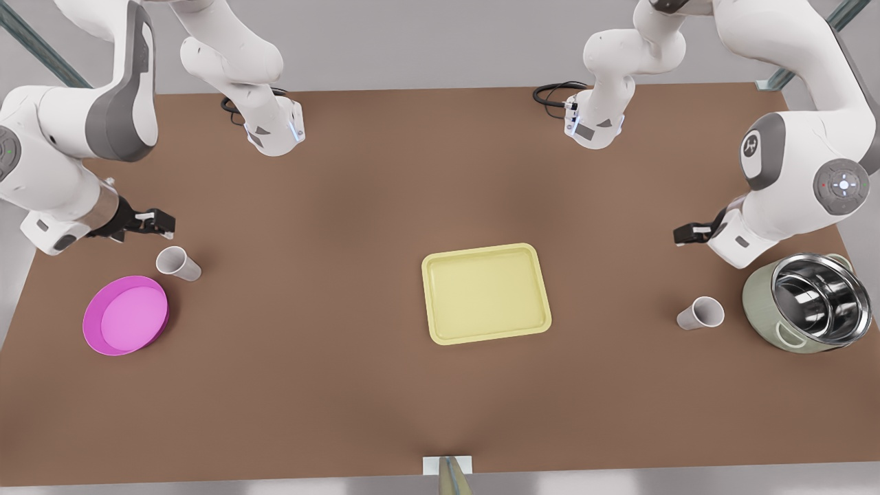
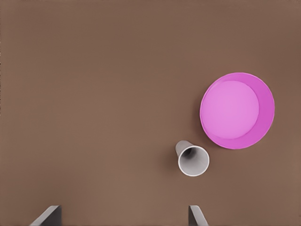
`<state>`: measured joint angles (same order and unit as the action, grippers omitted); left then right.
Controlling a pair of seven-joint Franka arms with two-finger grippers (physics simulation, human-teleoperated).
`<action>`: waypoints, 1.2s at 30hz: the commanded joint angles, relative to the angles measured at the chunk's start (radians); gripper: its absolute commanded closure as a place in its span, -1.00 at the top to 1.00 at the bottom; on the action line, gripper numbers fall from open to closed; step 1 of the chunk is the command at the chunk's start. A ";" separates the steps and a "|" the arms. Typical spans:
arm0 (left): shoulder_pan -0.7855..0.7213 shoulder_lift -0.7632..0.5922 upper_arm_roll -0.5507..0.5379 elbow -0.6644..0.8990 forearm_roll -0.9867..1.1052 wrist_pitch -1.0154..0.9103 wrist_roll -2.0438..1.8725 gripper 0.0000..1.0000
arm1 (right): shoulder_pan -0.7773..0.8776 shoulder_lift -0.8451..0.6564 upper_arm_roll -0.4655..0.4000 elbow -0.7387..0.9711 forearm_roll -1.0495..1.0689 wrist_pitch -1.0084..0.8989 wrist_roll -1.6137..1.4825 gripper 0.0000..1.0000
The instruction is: Use both arms to respectively pick up the white IKEA cups from the middle-left and middle-right positions, then place the white IKEA cups onto the middle-middle tray, ensuring that the cups remain upright and do not tip over
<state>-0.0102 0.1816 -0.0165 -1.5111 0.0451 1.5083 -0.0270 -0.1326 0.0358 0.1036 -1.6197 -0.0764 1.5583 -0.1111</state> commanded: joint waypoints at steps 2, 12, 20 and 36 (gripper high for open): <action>-0.005 -0.002 0.001 0.000 -0.004 0.052 -0.036 1.00 | 0.010 -0.001 0.001 0.001 0.000 0.031 -0.114 1.00; 0.216 0.389 0.017 -0.012 0.002 0.636 0.067 1.00 | -0.185 0.110 -0.007 -0.043 -0.025 0.019 -0.225 1.00; 0.245 0.430 0.053 -0.081 0.001 0.684 0.113 1.00 | -0.292 0.105 -0.007 -0.238 -0.037 0.189 -0.262 1.00; 0.236 0.467 0.050 -0.120 -0.005 0.707 0.061 -0.57 | -0.377 0.203 -0.007 -0.401 -0.033 0.611 -0.323 1.00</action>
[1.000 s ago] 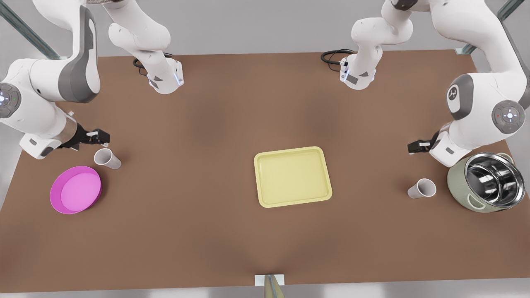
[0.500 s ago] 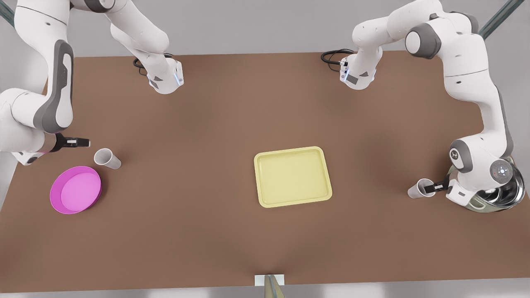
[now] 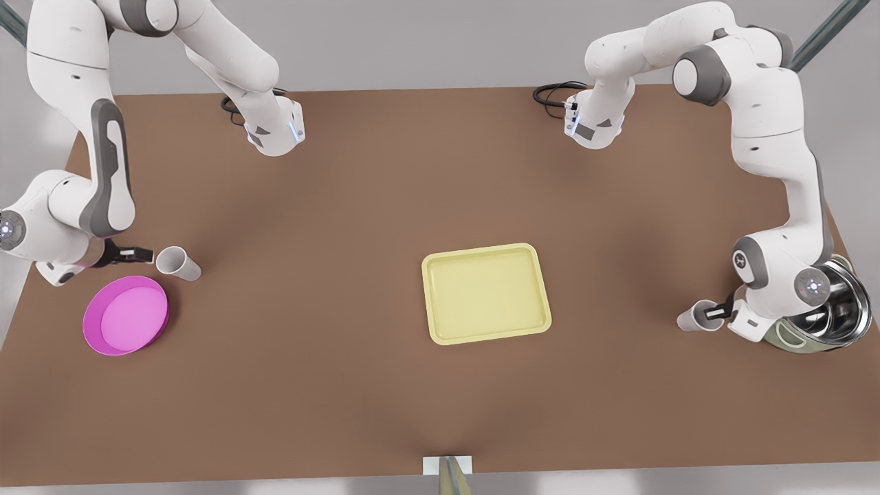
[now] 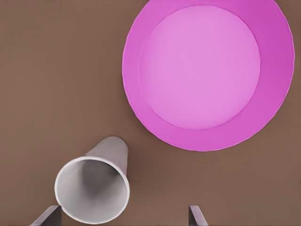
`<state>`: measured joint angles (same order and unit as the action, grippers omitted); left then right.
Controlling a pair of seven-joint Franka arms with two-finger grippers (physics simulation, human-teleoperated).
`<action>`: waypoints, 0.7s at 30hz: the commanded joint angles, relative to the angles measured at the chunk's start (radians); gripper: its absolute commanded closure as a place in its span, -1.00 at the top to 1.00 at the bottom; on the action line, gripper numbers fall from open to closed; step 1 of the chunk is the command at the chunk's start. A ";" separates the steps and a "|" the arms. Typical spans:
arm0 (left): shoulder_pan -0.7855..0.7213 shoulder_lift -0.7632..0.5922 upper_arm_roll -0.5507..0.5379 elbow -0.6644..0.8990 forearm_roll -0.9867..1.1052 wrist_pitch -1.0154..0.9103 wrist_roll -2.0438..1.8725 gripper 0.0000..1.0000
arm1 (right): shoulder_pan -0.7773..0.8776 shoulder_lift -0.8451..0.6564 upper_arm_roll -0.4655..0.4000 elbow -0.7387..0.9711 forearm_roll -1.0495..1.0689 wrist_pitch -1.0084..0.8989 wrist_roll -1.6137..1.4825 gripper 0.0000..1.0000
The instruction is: Use both arms to respectively pick up the white IKEA cups from the middle-left and middle-right positions, then place the white IKEA cups onto the middle-middle tray, ensuring that the cups remain upright and do not tip over
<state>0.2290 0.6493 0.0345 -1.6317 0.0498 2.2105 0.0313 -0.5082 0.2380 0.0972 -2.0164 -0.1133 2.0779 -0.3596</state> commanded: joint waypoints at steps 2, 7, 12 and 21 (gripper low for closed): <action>-0.011 -0.010 -0.002 0.001 -0.010 0.003 0.004 -0.57 | -0.010 0.001 0.001 -0.030 0.006 0.091 -0.073 1.00; -0.119 -0.155 -0.088 0.013 -0.070 -0.196 -0.200 -0.57 | -0.033 0.011 -0.001 -0.096 0.009 0.142 -0.075 1.00; -0.128 -0.154 -0.340 0.035 -0.123 -0.271 -0.424 -0.57 | -0.059 0.043 0.001 -0.142 0.010 0.208 -0.075 1.00; -0.309 -0.039 -0.406 0.035 -0.073 -0.104 -0.791 -0.57 | -0.073 0.126 0.001 -0.127 0.010 0.231 -0.073 0.98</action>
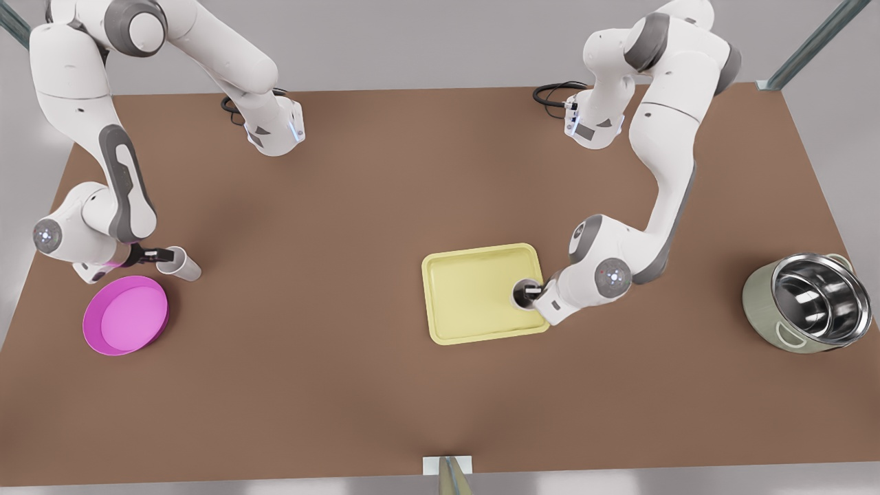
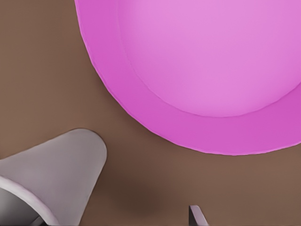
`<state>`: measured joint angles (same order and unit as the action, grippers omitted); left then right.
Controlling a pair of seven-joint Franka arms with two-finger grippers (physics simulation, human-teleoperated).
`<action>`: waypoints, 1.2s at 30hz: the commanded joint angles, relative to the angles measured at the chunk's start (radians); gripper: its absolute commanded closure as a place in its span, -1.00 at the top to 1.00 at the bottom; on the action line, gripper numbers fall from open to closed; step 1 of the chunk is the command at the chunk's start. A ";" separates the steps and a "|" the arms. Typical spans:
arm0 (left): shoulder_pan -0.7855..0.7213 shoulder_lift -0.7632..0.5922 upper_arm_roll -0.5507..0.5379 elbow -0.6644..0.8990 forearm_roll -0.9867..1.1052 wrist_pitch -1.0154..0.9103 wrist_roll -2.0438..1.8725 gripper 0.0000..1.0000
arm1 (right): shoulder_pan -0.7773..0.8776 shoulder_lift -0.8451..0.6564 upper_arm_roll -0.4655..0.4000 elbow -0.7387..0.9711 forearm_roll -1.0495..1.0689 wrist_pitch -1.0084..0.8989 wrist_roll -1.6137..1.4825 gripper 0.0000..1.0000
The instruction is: Use both arms to respectively pick up the white IKEA cups from the middle-left and middle-right positions, then place the white IKEA cups onto the middle-middle tray, ensuring that the cups remain upright and do not tip over
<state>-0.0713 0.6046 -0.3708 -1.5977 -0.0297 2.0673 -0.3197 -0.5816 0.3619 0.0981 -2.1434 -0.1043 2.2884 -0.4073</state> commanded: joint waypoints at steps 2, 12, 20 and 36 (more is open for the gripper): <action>-0.019 0.021 0.000 0.001 0.005 0.073 -0.440 -0.57 | 0.002 0.000 0.002 -0.004 0.002 0.019 -0.025 0.46; -0.035 0.073 0.001 0.001 0.036 0.113 -0.440 1.00 | 0.008 -0.009 0.028 0.011 0.002 -0.009 -0.025 -0.57; -0.038 0.073 0.001 0.002 0.036 0.119 -0.446 1.00 | 0.009 -0.046 0.336 0.077 0.112 -0.142 -0.013 -0.57; 0.128 -0.353 0.171 0.208 0.129 -0.619 0.050 1.00 | 0.735 0.342 0.376 0.672 0.097 -0.089 1.028 -0.57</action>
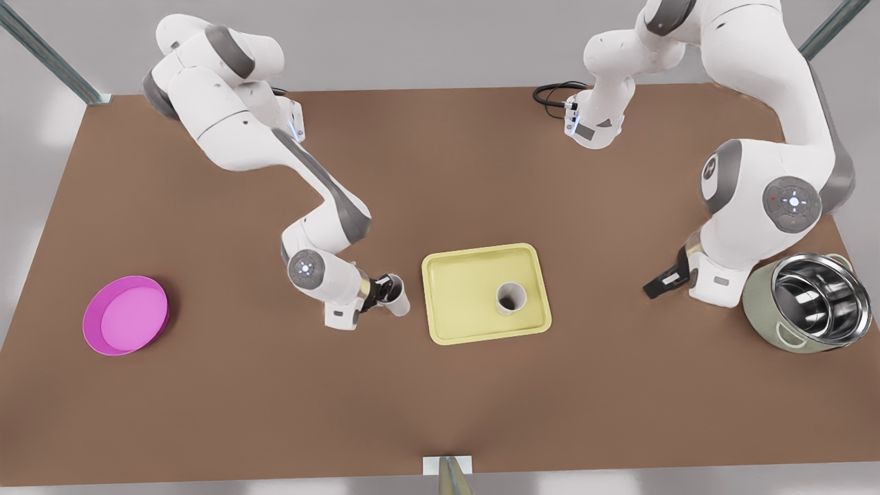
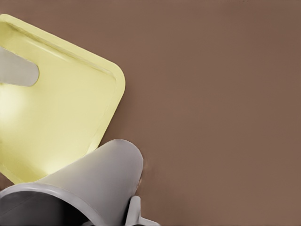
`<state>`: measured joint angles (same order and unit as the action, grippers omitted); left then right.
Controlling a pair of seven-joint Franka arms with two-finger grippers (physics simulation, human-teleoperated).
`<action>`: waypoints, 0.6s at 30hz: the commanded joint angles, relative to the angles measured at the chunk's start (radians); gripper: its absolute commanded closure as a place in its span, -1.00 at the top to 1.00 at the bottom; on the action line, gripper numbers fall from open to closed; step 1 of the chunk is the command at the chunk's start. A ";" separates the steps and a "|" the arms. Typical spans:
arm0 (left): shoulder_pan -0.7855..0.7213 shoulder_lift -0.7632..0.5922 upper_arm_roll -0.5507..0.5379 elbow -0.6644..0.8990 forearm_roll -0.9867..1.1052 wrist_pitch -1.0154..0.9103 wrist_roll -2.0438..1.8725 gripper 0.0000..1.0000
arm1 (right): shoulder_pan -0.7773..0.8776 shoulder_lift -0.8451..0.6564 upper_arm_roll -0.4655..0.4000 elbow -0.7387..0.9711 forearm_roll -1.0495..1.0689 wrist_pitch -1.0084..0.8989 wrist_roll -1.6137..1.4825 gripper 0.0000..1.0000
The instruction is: Use both arms to respectively pick up the white IKEA cups from the middle-left and middle-right positions, then place the white IKEA cups onto the middle-middle tray, ensuring that the cups remain upright and do not tip over
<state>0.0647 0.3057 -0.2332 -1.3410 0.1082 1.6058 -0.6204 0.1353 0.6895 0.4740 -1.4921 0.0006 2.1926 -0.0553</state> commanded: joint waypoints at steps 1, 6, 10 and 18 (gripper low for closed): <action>-0.006 -0.046 0.029 -0.023 -0.005 -0.227 0.350 1.00 | 0.046 0.047 -0.002 0.068 -0.005 0.007 0.687 -0.57; 0.001 -0.048 0.029 -0.021 -0.047 -0.230 0.347 1.00 | 0.145 0.180 -0.008 0.236 -0.007 -0.013 0.825 -0.57; 0.001 -0.053 0.029 -0.018 -0.073 -0.280 0.346 1.00 | 0.170 0.206 0.002 0.233 0.012 -0.050 0.850 -0.57; 0.040 -0.042 0.029 -0.020 -0.165 -0.288 0.352 1.00 | 0.196 0.243 0.003 0.228 0.024 -0.051 0.838 -0.57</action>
<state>0.0910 0.2651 -0.2037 -1.3608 -0.0138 1.3375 -0.4005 0.3305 0.9334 0.4761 -1.2643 0.0263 2.1507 0.4608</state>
